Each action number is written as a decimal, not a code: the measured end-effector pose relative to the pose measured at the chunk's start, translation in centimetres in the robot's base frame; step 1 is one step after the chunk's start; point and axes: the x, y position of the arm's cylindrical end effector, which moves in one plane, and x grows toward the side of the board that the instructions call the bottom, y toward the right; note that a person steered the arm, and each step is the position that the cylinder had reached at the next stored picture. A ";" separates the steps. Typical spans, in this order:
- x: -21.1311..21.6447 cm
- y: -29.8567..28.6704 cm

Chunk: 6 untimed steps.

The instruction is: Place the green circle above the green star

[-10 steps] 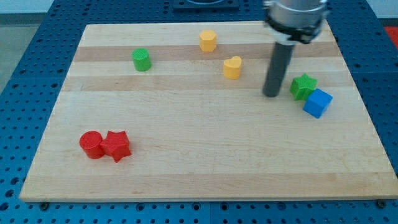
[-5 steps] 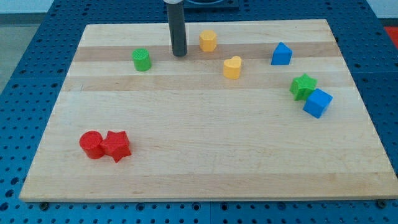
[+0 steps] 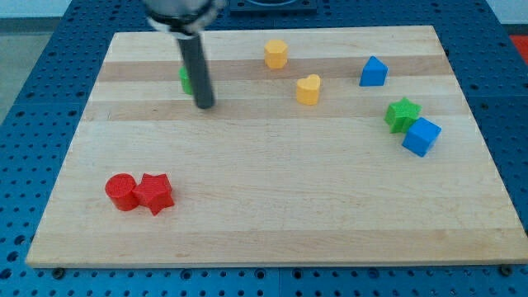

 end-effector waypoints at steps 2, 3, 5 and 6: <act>-0.8 -13.5; -3.9 -8.3; -6.6 -4.8; -6.5 -3.0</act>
